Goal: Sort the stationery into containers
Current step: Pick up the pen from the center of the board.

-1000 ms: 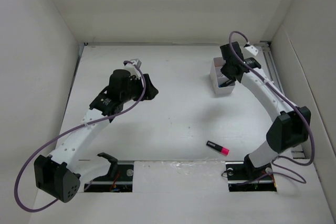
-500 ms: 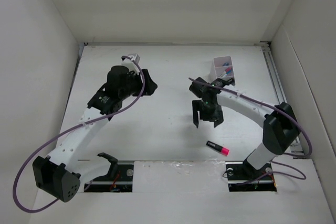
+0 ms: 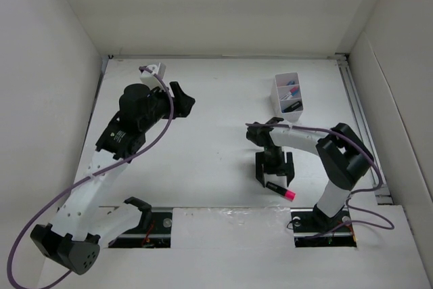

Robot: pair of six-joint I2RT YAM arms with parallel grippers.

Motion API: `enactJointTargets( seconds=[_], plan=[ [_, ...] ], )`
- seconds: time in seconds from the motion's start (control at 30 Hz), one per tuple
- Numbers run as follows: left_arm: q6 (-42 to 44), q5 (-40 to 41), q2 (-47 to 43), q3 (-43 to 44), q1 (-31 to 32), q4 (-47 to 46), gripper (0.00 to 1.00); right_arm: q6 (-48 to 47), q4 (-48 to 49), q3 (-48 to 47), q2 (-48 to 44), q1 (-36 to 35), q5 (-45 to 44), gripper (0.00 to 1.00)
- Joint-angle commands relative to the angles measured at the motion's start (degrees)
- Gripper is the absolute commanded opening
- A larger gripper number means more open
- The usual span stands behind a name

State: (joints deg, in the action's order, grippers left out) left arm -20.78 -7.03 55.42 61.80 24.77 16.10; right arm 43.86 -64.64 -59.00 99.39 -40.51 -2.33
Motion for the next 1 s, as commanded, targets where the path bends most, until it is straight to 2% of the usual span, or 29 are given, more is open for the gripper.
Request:
enactJointTargets(
  seconds=[0.0,0.13,0.37,0.4,0.43,0.53,0.57,0.6,0.67,0.7,0.73,0.83,0.97],
  plan=[
    [0.82,0.44,-0.93,2.10,-0.34,0.51,0.59,3.95,3.20,0.46,-1.22,0.17,-0.13,0.87],
    [0.82,-0.09,-1.45,1.57,-0.34,0.51,0.59,3.96,4.44,2.22,-1.22,0.17,3.29,0.87],
    [0.82,-0.09,-3.03,1.04,-0.34,1.65,0.59,2.73,6.90,2.75,2.11,0.17,3.38,0.88],
    [0.82,0.43,-3.04,1.65,-0.34,1.66,0.59,2.20,7.59,2.75,2.82,0.17,3.90,0.85],
    [0.82,0.44,-3.04,1.66,-0.34,2.18,0.59,2.20,8.12,2.75,2.82,0.17,5.13,0.77],
    [0.30,1.57,-3.65,1.66,-0.34,2.80,0.59,2.20,9.53,2.75,2.82,-1.14,7.77,0.68],
    [0.30,1.58,-4.26,1.66,-0.34,2.80,0.59,2.20,9.53,2.75,2.82,-1.84,8.39,0.59],
    [0.30,1.58,-4.27,1.66,-0.34,2.80,0.59,2.20,10.23,2.75,2.82,-1.85,8.39,0.54],
    [0.30,1.58,-4.79,1.66,-0.34,3.33,0.59,2.20,11.19,2.75,2.82,-1.85,10.23,0.52],
    [0.30,1.58,-4.79,1.66,-0.34,3.33,0.59,2.20,12.07,2.75,2.82,-1.85,10.85,0.43],
    [0.30,1.58,-4.79,1.66,-0.34,3.33,0.59,2.20,12.08,1.97,2.82,-1.85,10.85,0.39],
    [-0.23,1.58,-4.79,1.66,-0.34,3.33,0.59,2.20,12.70,0.21,4.05,-1.85,10.86,0.29],
    [-0.23,1.58,-4.79,1.66,-0.34,3.33,0.59,2.20,12.70,-0.41,4.58,-1.24,9.36,0.21]
  ],
)
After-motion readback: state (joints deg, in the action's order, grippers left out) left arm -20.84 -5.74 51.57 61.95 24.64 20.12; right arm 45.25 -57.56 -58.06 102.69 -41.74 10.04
